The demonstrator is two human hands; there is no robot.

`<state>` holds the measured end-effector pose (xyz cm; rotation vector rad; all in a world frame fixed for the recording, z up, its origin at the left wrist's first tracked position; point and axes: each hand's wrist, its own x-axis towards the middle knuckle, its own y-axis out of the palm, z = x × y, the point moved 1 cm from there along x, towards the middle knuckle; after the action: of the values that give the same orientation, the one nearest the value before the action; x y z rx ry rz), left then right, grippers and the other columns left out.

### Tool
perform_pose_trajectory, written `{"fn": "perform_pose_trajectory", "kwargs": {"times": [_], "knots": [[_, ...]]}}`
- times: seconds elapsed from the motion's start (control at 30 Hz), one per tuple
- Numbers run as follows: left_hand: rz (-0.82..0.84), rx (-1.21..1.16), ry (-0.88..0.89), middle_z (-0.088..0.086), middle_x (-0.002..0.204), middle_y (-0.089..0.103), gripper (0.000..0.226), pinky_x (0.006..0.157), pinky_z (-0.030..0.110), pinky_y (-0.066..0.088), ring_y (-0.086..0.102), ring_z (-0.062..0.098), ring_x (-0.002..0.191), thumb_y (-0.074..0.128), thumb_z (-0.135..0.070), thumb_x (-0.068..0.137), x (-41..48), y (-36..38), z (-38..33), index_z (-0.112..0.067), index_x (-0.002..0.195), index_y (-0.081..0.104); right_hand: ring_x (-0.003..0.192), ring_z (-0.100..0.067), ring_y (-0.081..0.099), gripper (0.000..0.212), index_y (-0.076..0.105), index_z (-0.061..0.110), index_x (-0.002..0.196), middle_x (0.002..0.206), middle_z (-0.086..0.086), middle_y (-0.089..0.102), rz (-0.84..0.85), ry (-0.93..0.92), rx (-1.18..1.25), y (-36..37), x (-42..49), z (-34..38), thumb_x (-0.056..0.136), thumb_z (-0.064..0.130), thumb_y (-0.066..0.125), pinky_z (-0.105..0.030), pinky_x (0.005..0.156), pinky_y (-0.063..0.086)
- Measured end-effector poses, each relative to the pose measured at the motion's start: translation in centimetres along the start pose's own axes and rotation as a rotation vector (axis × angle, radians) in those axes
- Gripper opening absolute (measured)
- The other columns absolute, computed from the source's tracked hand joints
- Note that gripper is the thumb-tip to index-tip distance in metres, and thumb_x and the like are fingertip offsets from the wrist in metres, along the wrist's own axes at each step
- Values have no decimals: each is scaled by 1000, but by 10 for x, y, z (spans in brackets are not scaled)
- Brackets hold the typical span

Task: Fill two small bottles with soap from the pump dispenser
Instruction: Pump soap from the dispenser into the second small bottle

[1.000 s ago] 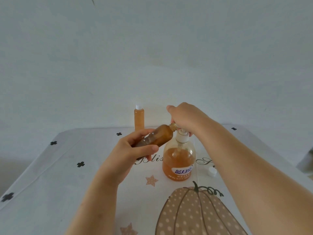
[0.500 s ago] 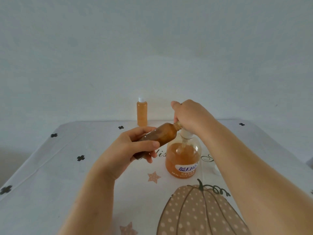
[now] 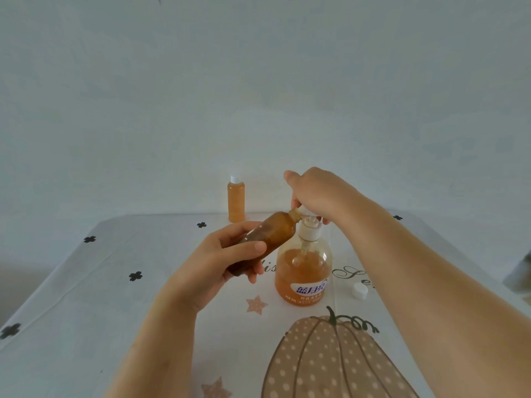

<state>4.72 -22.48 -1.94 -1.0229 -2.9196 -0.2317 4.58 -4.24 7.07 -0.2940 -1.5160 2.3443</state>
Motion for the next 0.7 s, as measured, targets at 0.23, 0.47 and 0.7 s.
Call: {"fn": "perform_pose_trajectory", "kwargs": {"times": [0.23,0.47,0.7], "knots": [[-20,-15,17,10,82,68,35,62,26,54,63,21,67,67,-23,79,-1,0,0,-11,111,73,95,-31,62,28,56,10,126,105,-11,56,35,-107,-145,6,-1,-1,104,6,39,-44,92,56],[-33,8,5,11,83,69,28,62,26,54,64,22,68,69,-20,75,2,-5,2,-17,102,77,94,-26,56,52,43,14,142,112,-5,57,35,-107,-166,23,12,-7,92,-1,38,-40,90,53],[-61,15,-5,12,94,71,38,66,28,54,65,23,71,73,-18,73,3,-6,5,-15,110,74,97,-27,58,41,50,11,133,111,-7,57,23,-127,-203,24,11,-8,96,-1,40,-42,94,54]]}}
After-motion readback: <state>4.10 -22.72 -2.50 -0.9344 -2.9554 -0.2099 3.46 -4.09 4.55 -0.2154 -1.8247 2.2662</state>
